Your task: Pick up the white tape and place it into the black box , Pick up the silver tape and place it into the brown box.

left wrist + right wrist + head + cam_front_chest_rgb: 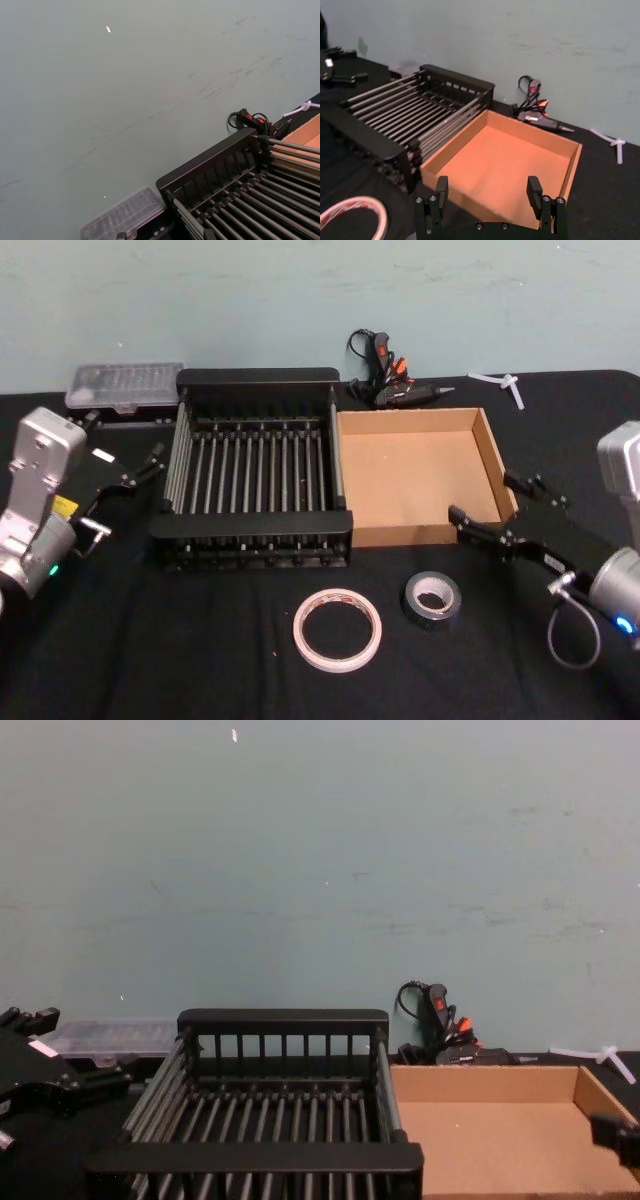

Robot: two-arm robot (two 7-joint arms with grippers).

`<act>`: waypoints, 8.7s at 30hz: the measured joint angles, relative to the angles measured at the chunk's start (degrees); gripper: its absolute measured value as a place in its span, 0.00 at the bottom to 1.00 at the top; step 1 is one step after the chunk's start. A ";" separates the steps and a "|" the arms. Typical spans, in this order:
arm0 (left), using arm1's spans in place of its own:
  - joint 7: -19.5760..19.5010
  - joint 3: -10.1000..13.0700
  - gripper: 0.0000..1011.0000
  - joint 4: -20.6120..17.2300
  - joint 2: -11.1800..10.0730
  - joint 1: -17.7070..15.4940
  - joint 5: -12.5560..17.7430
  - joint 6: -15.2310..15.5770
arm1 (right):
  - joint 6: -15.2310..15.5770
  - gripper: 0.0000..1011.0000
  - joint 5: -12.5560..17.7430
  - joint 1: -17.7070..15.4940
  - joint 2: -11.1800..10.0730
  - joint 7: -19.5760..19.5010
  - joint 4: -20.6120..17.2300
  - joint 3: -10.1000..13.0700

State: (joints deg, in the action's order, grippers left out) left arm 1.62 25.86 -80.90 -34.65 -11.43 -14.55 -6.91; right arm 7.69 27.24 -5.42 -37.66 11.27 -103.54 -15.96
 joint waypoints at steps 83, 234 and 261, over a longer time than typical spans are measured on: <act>0.00 0.00 0.99 0.00 0.00 0.00 0.00 0.00 | 9.14 0.99 -12.27 -1.36 8.99 6.55 5.54 0.88; 0.00 0.00 0.99 0.00 0.00 0.00 0.00 0.00 | 8.39 0.13 -18.54 27.28 22.88 2.81 33.82 -1.16; 0.00 0.00 0.99 0.00 0.00 0.00 0.00 0.00 | 8.28 0.79 -18.29 27.21 22.71 2.83 33.48 -1.21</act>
State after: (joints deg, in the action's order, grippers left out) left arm 1.62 25.86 -80.90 -34.65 -11.43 -14.55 -6.91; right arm 15.97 8.95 21.80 -14.95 14.10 -70.06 -17.17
